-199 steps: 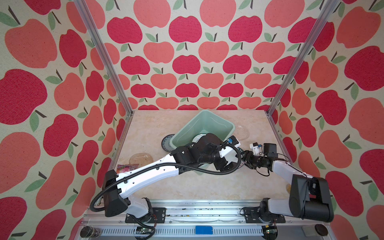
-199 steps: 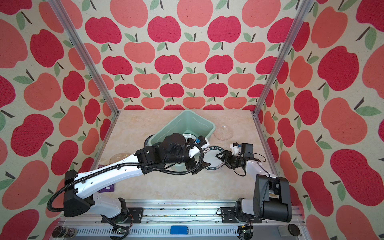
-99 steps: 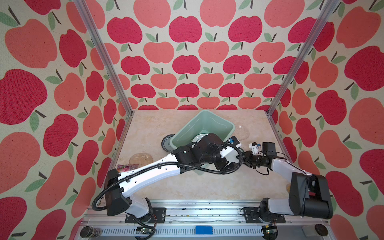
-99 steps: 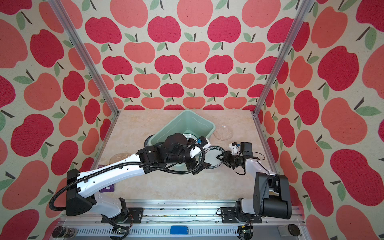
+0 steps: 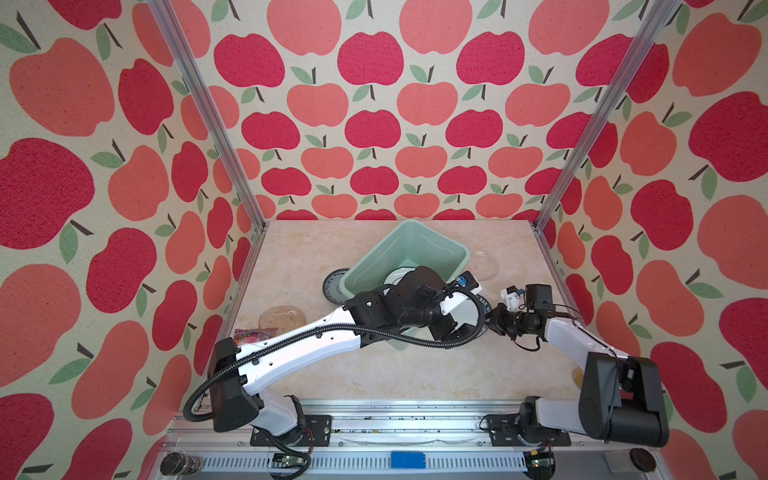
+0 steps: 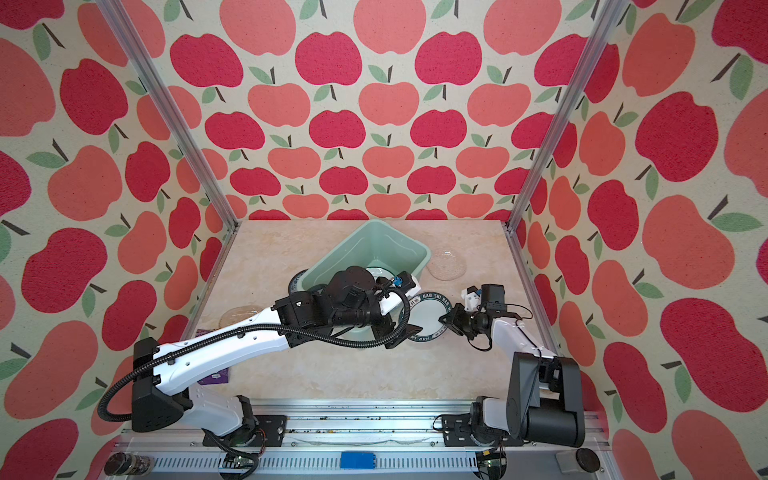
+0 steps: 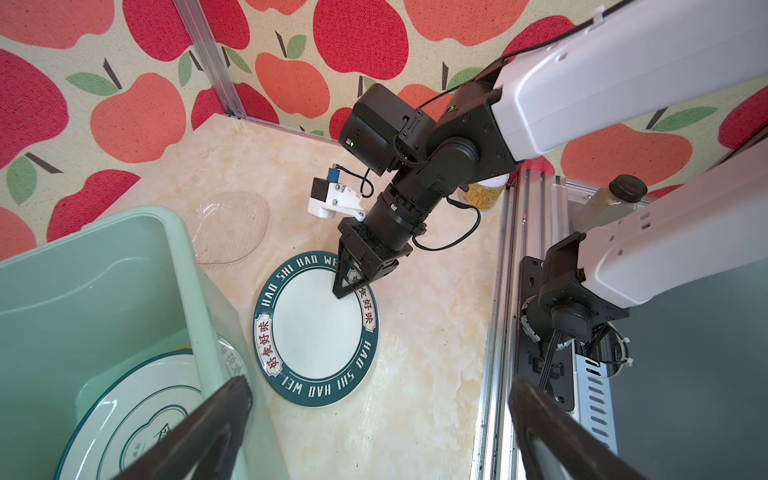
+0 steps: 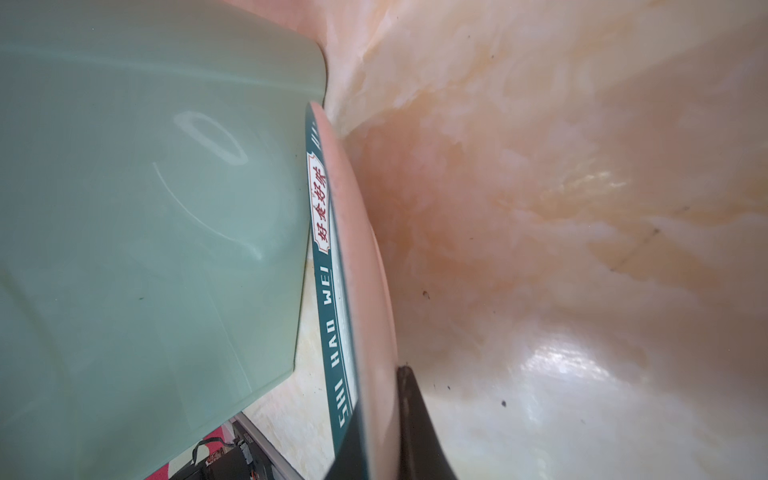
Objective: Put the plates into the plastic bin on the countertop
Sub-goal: 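Lift the tilted green-rimmed plate with the right gripper toward the bin, then raise the green-rimmed plate above the bin while the left gripper reaches toward its rim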
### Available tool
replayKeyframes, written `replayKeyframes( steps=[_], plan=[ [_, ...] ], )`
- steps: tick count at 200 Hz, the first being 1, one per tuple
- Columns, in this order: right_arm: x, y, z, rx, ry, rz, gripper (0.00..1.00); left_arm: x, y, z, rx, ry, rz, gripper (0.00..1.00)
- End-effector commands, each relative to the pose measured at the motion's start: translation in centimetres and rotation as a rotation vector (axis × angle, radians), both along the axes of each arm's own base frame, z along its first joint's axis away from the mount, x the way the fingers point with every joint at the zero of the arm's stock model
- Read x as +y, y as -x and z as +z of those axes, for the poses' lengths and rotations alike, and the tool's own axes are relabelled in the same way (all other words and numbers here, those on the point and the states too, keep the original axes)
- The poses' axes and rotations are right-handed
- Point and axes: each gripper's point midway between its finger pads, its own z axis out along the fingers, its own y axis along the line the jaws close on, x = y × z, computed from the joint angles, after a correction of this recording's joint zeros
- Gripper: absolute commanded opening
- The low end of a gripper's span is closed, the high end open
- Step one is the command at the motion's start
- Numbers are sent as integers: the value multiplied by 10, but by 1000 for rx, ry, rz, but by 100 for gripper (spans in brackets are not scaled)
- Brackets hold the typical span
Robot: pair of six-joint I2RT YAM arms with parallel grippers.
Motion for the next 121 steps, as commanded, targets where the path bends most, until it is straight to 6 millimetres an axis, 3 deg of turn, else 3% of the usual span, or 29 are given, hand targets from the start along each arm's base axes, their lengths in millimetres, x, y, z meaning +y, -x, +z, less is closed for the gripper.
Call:
replayKeyframes(
  steps=[1, 28, 51, 94, 121],
  plan=[
    [-9, 7, 19, 13, 58, -17, 0, 3, 2, 10, 3, 47, 16, 99],
    [-22, 27, 32, 60, 138, -70, 0, 10, 3, 17, 17, 77, 42, 99],
    [-35, 39, 62, 27, 212, -106, 0, 20, 3, 31, 17, 105, 75, 99],
    [-47, 36, 152, -199, 236, -215, 0, 51, -3, 55, 38, 117, 176, 100],
    [-34, 28, 217, -370, 159, -184, 0, 79, -6, 71, 80, 150, 239, 99]
  ],
)
